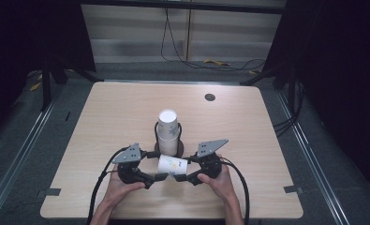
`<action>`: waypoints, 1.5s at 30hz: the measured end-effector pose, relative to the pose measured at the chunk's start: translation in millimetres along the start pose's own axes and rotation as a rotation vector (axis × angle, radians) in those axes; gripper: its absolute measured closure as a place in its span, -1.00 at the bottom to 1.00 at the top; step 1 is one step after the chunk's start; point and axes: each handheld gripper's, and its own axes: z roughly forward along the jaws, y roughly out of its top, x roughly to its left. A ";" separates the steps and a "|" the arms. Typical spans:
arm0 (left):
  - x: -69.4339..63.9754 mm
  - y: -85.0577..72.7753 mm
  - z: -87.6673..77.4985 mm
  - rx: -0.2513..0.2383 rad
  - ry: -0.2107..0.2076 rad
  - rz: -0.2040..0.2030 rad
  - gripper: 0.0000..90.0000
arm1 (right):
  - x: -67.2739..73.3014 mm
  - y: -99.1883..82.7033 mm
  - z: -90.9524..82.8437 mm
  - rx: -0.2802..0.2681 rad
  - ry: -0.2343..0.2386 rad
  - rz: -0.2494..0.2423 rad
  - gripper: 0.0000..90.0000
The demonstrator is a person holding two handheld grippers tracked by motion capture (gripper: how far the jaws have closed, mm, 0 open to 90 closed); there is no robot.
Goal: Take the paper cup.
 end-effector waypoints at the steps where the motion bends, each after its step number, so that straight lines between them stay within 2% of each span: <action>1: 0.2 0.0 0.4 0.003 -0.003 0.004 -0.70 | 0.1 0.2 0.1 -0.001 0.004 -0.001 -0.21; 7: -0.5 -0.4 4.4 -0.004 -0.040 0.001 -0.66 | 1.0 1.9 1.4 -0.009 0.017 -0.012 -0.21; 10: -0.7 -0.1 4.5 0.004 -0.039 0.006 -0.65 | 1.5 2.5 1.1 -0.013 0.021 -0.015 -0.21; 28: -1.0 5.3 7.4 0.010 -0.099 0.018 -0.55 | 3.0 3.4 0.8 -0.004 0.036 -0.030 -0.21; 37: -1.2 6.2 4.7 0.005 -0.102 0.026 -0.50 | 3.1 3.7 0.8 -0.006 0.043 -0.036 -0.24; 42: -2.5 7.1 3.5 -0.003 -0.106 0.031 -0.42 | 3.5 4.0 1.9 -0.003 0.010 -0.034 -0.39; 45: -3.2 7.8 2.6 0.001 -0.093 0.033 -0.42 | 3.8 4.0 2.0 -0.004 -0.004 -0.033 -0.44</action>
